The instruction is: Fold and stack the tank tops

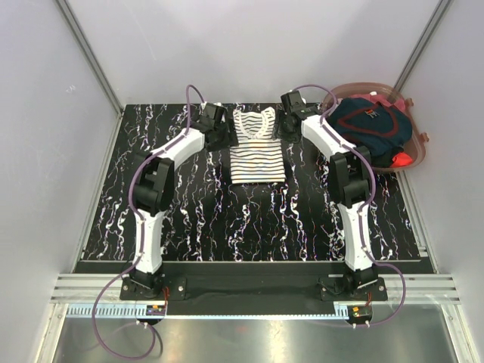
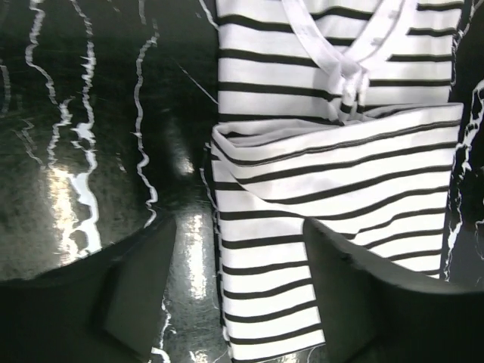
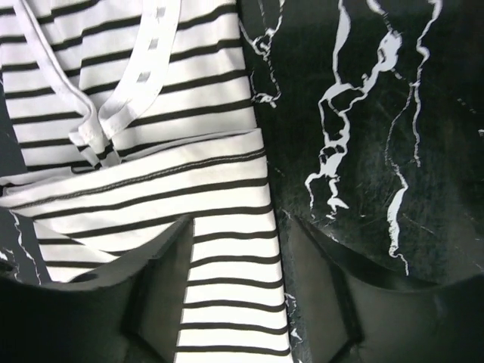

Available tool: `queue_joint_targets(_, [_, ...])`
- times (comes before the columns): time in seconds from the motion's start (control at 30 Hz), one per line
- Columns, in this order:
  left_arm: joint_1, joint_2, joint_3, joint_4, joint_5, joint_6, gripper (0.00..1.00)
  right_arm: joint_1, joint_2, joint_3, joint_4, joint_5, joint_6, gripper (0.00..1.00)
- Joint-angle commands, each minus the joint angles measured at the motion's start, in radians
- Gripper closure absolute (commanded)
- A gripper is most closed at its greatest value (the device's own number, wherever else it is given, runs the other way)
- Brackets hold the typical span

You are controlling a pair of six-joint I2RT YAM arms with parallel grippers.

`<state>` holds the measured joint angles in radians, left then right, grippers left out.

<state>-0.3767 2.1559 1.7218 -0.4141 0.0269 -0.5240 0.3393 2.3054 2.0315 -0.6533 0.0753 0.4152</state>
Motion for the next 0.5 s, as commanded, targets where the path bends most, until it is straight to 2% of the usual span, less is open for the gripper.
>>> queue_joint_targets(0.0, [0.015,-0.065,0.016,0.058,0.010,0.015,0.24,-0.011,-0.060,0.007,0.070,0.040,-0.001,0.34])
queue_joint_targets(0.2, [0.015,-0.200,-0.134,0.104,0.004,0.013,0.22,-0.014,-0.219,-0.206,0.156,-0.020,0.005,0.29])
queue_joint_targets(0.47, [-0.007,-0.339,-0.454,0.227,0.126,-0.065,0.31,-0.017,-0.354,-0.496,0.210,-0.163,0.060,0.44])
